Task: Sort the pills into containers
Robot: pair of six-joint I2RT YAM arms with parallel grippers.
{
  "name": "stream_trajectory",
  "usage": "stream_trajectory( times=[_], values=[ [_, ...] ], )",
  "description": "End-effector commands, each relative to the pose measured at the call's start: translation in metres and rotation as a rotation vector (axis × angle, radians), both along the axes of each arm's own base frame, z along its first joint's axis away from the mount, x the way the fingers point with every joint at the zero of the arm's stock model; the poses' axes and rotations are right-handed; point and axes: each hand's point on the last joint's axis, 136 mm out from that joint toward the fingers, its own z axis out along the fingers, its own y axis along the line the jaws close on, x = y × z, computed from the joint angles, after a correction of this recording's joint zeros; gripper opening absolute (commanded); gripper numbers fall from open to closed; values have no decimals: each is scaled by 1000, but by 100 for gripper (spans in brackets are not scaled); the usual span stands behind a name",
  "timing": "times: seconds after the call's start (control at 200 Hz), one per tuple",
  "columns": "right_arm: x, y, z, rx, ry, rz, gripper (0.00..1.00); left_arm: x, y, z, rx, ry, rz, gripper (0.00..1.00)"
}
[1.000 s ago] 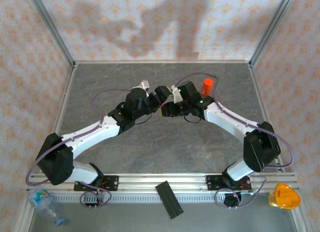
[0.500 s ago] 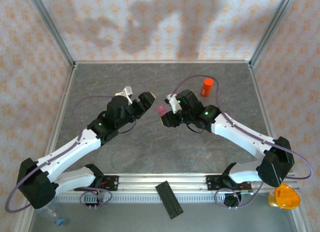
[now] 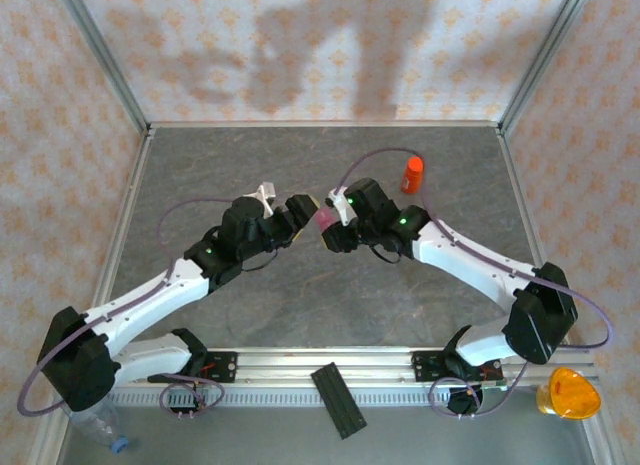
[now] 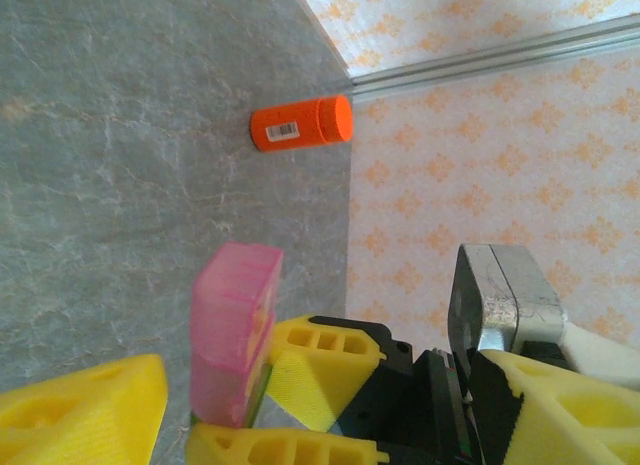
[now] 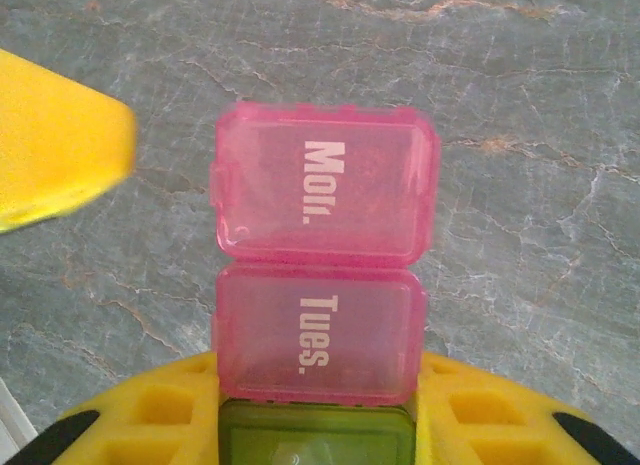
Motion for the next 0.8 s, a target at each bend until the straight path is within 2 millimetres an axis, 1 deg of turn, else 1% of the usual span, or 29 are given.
stream_trajectory(
  times=[0.0,0.23,0.53,0.796],
  values=[
    [6,12,18,59,-26,14,24,2,-10,7,-62,-23,-17,78],
    [6,18,21,89,-12,19,24,6,-17,12,-81,-32,-21,78],
    [6,21,23,97,-8,23,24,7,-21,10,-92,-27,-23,78],
    [5,23,18,100,9,25,24,11,-24,21,-116,-55,-22,78]
  ],
)
